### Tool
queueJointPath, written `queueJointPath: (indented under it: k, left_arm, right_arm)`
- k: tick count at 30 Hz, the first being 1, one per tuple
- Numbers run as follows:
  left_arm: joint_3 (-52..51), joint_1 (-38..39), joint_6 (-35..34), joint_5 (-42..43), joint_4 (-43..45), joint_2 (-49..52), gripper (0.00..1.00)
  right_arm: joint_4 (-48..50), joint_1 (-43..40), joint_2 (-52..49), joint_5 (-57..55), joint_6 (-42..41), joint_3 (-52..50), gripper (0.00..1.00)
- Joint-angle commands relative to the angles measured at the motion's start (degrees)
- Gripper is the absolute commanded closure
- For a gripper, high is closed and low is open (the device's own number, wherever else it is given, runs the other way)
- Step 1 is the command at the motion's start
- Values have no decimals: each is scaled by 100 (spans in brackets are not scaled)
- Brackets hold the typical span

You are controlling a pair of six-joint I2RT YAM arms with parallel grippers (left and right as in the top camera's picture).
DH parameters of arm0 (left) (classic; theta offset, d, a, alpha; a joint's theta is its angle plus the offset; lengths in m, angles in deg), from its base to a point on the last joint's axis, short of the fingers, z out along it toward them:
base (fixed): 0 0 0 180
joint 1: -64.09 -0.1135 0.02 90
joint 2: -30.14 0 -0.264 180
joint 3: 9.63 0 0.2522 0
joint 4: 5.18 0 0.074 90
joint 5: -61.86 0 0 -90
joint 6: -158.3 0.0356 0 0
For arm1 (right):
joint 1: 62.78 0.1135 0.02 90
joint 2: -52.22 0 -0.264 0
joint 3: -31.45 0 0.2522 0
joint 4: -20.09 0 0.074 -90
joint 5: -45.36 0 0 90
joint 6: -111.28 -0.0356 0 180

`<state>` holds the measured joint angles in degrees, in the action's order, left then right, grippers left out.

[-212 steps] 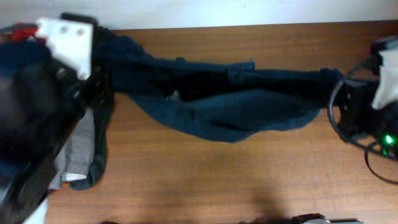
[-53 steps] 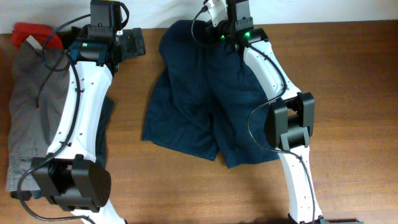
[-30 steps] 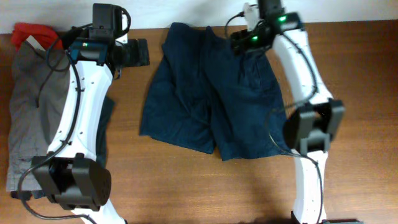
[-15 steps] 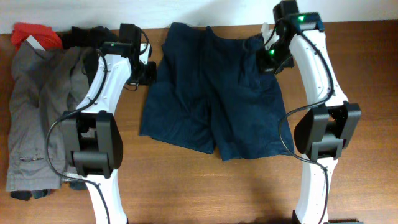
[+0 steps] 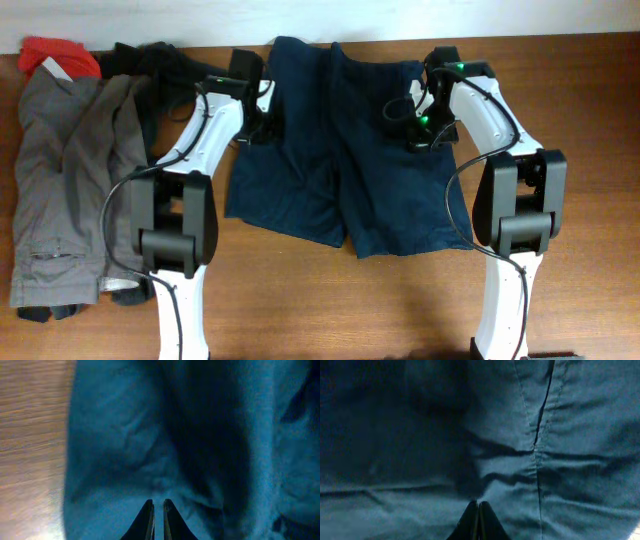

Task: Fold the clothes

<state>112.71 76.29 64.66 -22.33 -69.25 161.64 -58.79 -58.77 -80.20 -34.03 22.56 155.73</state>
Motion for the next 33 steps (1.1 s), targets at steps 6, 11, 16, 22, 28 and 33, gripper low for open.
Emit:
queueJointPath:
  k: [6, 11, 16, 22, 28, 33]
  left_arm:
    - [4, 28, 68, -232, 127, 485, 91]
    - [4, 28, 68, -282, 146, 734, 91]
    - [4, 28, 66, -426, 140, 870, 92]
    - [4, 7, 44, -734, 101, 874, 95]
    - [4, -42, 26, -732, 101, 874, 95]
    - [4, -42, 24, -730, 105, 874, 95]
  right_arm:
    - [326, -302, -7, -61, -245, -326, 96]
    - [577, -490, -9, -59, -249, -688, 96]
    - [837, -649, -9, -83, -332, -1036, 96]
    - [1276, -1075, -9, -496, -503, -1272, 96]
    - [1687, -1600, -9, -487, -608, -1272, 96]
    - [1711, -1764, -4, -133, -420, -1246, 96]
